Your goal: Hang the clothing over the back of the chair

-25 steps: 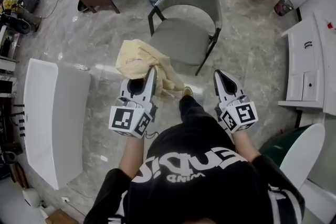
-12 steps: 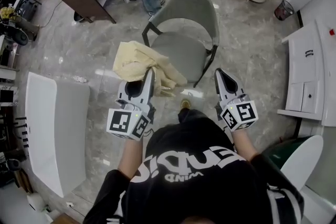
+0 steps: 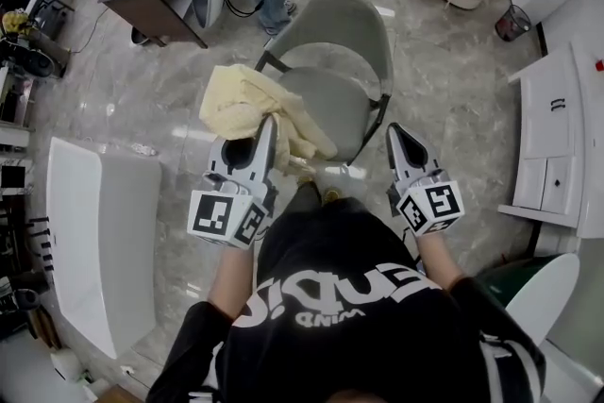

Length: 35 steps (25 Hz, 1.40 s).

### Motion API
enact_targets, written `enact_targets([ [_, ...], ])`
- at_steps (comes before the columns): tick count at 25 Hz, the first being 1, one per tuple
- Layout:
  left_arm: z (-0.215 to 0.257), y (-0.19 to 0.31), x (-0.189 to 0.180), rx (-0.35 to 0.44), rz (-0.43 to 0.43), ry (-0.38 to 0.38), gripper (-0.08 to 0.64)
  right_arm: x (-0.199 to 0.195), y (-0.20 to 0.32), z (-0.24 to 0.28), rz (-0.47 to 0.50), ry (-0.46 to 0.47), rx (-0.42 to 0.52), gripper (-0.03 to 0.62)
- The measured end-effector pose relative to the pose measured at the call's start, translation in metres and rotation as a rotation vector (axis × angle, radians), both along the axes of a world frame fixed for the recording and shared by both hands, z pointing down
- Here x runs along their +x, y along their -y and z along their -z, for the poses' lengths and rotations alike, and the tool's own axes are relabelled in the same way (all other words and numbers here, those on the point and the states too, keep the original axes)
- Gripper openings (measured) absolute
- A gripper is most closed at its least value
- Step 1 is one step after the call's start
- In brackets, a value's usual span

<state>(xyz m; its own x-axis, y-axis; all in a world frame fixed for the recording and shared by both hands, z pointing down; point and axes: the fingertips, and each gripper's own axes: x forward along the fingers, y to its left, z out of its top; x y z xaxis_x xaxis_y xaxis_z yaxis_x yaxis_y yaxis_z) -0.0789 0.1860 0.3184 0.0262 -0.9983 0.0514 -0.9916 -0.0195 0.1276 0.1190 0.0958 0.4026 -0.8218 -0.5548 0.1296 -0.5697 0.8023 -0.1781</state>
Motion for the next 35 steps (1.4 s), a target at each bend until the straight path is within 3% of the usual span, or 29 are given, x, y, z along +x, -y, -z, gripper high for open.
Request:
enact_targets([
  [13,-0.005,0.087,-0.037,0.013,-0.107,-0.006,0.100,-0.042,0.064,-0.004,-0.073,-0.004,-0.001,0.014],
  [25,-0.001,0.191,-0.080,-0.003,-0.280,-0.030,0.100,-0.106,0.143,0.020,-0.172,-0.010,0.023,0.014],
  [35,-0.005,0.248,-0.081,-0.018,-0.410,-0.036,0.100,-0.113,0.174,0.020,-0.267,-0.030,0.022,0.014],
])
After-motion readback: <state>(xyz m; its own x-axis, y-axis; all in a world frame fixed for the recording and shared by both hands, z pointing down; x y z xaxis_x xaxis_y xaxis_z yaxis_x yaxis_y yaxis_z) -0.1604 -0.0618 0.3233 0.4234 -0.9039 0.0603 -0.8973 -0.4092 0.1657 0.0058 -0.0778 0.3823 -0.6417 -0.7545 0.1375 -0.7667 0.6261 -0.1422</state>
